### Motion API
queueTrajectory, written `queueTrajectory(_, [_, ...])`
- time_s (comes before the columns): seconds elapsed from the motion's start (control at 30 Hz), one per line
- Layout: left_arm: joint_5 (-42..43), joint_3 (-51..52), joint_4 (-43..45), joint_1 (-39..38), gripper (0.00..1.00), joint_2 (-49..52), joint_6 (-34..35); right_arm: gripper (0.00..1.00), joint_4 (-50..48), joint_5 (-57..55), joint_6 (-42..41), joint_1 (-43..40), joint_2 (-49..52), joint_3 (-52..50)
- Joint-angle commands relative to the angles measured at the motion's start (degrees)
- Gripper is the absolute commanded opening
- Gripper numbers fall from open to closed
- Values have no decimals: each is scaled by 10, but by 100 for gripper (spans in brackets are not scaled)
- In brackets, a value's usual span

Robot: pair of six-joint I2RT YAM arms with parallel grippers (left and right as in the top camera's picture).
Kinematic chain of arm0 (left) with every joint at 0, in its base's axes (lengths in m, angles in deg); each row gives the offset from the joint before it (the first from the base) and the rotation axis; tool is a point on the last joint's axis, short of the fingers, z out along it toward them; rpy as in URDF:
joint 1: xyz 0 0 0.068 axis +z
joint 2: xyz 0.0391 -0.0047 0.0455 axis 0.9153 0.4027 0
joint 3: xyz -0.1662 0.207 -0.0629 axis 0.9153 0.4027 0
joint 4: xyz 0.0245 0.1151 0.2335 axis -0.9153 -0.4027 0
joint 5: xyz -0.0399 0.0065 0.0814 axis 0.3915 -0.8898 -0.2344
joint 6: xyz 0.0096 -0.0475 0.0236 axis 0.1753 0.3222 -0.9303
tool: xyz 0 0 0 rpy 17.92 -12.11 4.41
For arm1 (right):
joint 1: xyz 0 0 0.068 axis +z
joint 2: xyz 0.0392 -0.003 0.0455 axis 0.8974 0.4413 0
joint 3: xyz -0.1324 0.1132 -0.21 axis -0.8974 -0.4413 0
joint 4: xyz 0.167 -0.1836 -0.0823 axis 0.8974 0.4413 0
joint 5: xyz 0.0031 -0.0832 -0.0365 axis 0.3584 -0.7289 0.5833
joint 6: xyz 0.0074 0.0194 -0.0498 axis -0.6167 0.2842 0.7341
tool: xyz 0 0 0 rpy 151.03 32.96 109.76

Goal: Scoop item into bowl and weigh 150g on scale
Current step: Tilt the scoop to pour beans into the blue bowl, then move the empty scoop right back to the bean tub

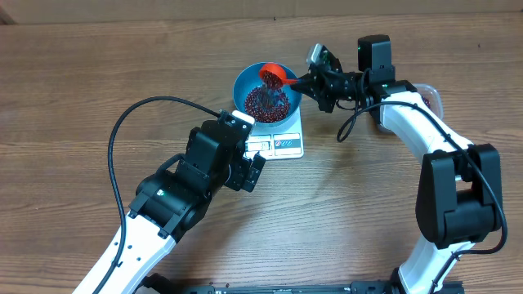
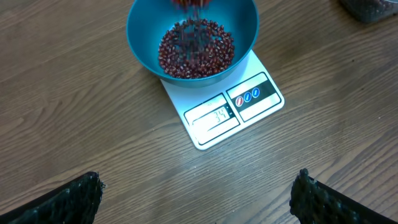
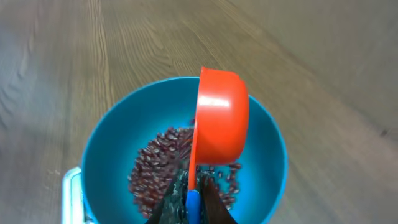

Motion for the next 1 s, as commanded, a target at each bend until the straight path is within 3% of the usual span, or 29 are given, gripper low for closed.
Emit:
queueTrajectory(0.0, [-5,1,2,2,100,3,2,4,-5,-28,131,-1,1,0])
queueTrajectory(0.07, [-5,1,2,2,99,3,2,4,-13,-51,164,-1,1,0])
queueTrajectory(0.5, [-5,1,2,2,99,3,2,4,-15,-40,154,-1,-13,2])
queueTrajectory(0.97, [-5,1,2,2,99,3,2,4,217,-40,155,-1,-190,2])
